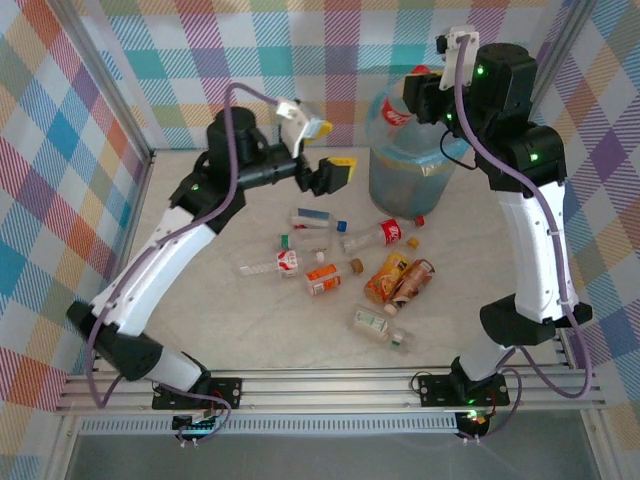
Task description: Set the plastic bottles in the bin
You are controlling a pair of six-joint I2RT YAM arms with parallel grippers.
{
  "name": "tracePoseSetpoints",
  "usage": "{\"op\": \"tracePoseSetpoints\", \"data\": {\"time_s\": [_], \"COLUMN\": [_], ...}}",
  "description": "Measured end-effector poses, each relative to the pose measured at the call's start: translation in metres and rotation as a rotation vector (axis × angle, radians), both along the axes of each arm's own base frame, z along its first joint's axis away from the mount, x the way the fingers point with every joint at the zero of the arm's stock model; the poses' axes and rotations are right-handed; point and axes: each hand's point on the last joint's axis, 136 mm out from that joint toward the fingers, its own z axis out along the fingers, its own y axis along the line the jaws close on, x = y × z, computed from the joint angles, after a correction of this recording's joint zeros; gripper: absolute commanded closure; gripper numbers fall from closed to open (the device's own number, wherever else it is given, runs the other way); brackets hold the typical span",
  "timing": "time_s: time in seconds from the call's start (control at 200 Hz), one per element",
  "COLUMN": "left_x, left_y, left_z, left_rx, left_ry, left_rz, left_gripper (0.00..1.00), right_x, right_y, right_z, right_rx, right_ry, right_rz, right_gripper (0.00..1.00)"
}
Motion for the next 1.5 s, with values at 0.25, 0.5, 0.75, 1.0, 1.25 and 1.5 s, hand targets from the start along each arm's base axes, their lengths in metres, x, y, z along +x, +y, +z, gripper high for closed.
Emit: {"op": "tracePoseSetpoints", "data": {"time_s": [0.25,0.5,0.75,1.0,1.25,1.5], "left_x": [0.044,0.056,0.059,0.060,0.060,0.061], "left_y": [-0.024,-0.025,-0.024,-0.025,-0.024,-0.022], "left_z": [-0.016,-0.039,-0.058,-0.072,-0.086,-0.094], "left_rx": [-0.024,-0.001,0.019,0.040,0.061,0.066], "left_ry": [0.120,0.207,0.251,0.278,0.300,0.297], "left_rz": [0.083,0.131,0.154,0.158,0.163,0.175], "left_gripper": [0.10,0.10,0.11,0.11,0.11,0.11], "right_x": [0.051,0.097,0.120,0.138,0.166,0.192], "right_y": [-0.021,-0.015,-0.022,-0.031,-0.031,-0.024], "right_z": [-0.022,-0.097,-0.138,-0.156,-0.158,-0.173], "right_rx": [-0.096,-0.192,-0.249,-0.264,-0.240,-0.223], "right_ry": [0.014,0.184,0.265,0.252,0.177,0.145], "right_rz": [-0.167,-0.229,-0.316,-0.409,-0.480,-0.501], "right_gripper": [0.89,0.90,0.92,0.91,0.87,0.83]}}
